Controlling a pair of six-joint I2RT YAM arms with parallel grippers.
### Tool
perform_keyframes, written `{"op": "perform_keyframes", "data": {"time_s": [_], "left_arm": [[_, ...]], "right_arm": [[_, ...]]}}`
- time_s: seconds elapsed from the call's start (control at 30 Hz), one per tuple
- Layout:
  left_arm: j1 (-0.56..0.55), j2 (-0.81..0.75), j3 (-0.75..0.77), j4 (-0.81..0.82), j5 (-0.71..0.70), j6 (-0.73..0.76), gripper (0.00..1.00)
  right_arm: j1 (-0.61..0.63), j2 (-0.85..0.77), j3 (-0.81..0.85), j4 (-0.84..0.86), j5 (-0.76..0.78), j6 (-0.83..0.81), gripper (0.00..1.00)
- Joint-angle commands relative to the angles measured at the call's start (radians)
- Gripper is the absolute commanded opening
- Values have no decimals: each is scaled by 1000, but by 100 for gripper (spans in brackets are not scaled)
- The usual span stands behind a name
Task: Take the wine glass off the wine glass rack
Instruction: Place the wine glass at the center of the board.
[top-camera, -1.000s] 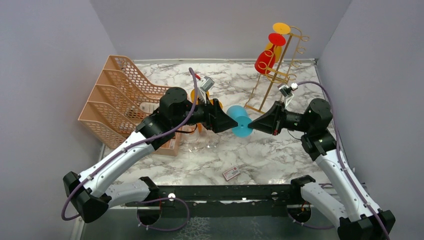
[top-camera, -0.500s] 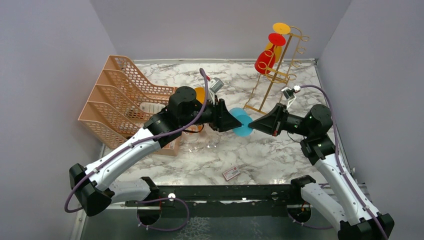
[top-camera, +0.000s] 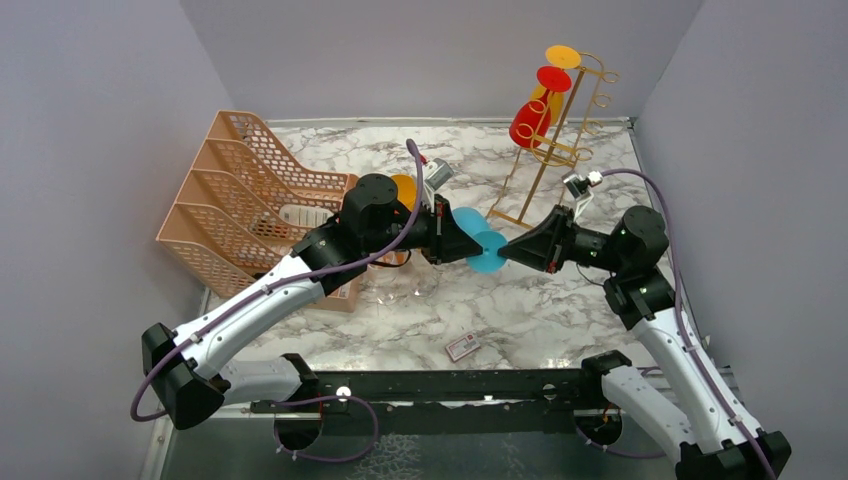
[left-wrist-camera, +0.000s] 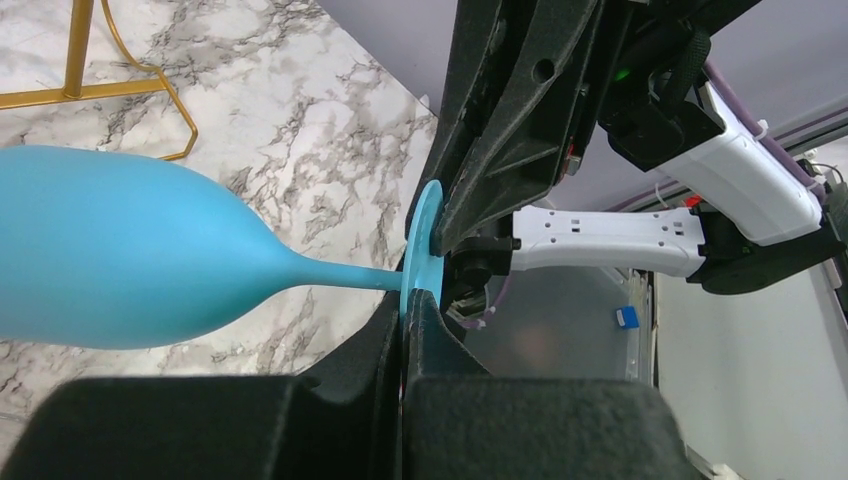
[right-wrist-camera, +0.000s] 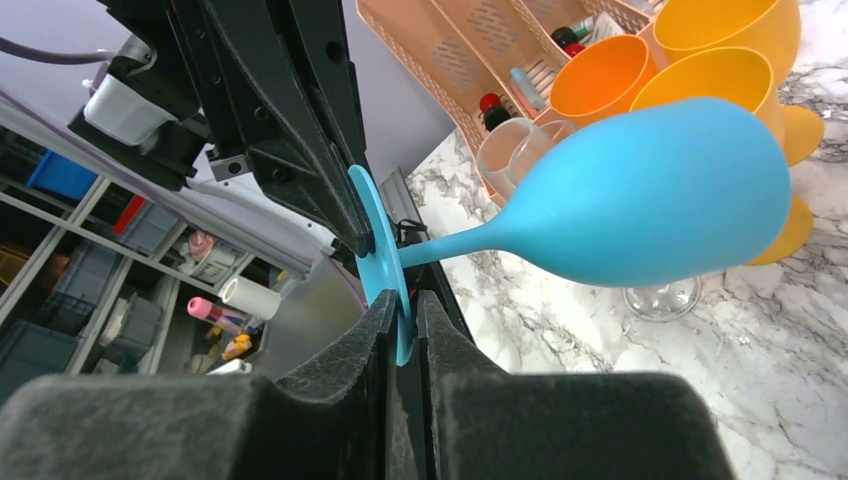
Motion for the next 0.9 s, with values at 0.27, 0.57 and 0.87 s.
{"op": "perform_keyframes", "data": {"time_s": [0.27, 0.57, 0.87], "left_arm": [[-41, 36, 11, 127, 51, 27, 0], [-48, 27, 23, 164, 2, 42, 0], [-48, -11, 11, 110, -21, 67, 20]], "right_arm": [[1, 35, -39, 85, -143, 60, 30], [2, 68, -82, 117, -201, 57, 7], [2, 29, -209, 373, -197, -3, 1]]}}
